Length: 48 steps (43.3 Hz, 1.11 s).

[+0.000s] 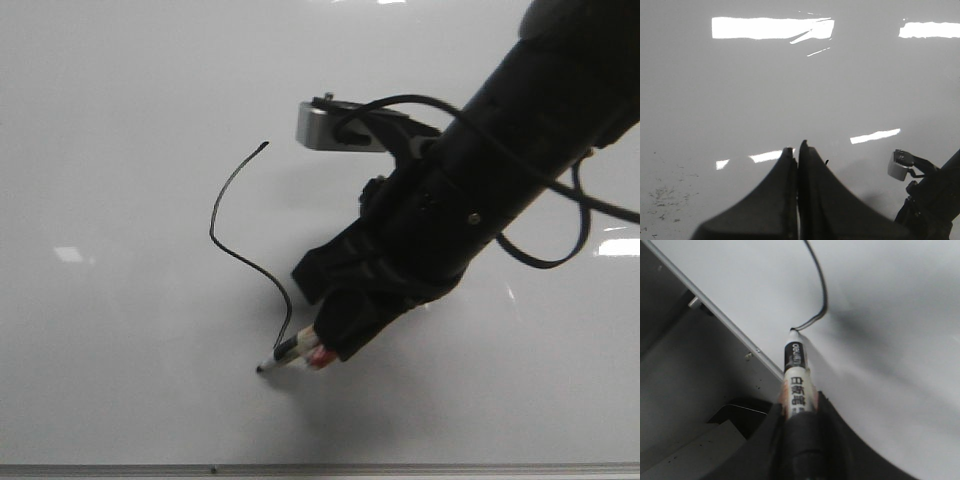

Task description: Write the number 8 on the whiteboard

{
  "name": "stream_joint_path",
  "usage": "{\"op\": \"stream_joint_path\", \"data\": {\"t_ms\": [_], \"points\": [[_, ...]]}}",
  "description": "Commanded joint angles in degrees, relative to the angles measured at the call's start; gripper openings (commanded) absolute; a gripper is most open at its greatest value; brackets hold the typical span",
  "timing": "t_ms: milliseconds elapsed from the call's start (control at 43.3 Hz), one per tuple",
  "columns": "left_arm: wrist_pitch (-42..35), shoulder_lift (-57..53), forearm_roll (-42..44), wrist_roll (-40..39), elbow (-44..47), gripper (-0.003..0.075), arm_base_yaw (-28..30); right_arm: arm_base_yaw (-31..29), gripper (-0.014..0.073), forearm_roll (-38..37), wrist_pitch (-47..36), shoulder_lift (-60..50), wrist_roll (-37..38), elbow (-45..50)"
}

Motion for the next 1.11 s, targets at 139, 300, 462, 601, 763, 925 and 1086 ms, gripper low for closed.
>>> {"op": "stream_joint_path", "data": {"t_ms": [139, 300, 462, 601, 763, 925, 1086], "points": [[-3.0, 0.6, -2.0, -0.5, -1.5, -0.0019, 0.2, 2.5, -0.0057, 2.6, -7.0, 0.0, -0.3, -8.4], [-3.0, 0.6, -2.0, -0.5, -1.5, -0.0019, 0.2, 1.4, -0.0057, 2.6, -6.8, -2.3, -0.3, -8.6], [-3.0, 0.6, -2.0, -0.5, -1.5, -0.0019, 0.2, -2.2, -0.0057, 2.6, -7.0, -7.2, -0.3, -7.5], [-3.0, 0.6, -2.0, -0.5, -1.5, -0.0019, 0.2, -5.8, -0.0057, 2.5, -6.6, -11.0, -0.3, -7.5], [-3.0, 0.6, -2.0, -0.5, -1.5, -0.0019, 0.2, -7.4, -0.0057, 2.2, -6.8, -12.5, -0.3, -8.3], [-3.0, 0.6, -2.0, -0.5, -1.5, -0.0019, 0.2, -6.4, -0.0057, 2.2, -6.3, -11.1, -0.3, -11.6], [-3.0, 0.6, -2.0, -0.5, -1.5, -0.0019, 0.2, -4.2, -0.0057, 1.4, 0.6, -9.0, -0.3, -14.9]]}}
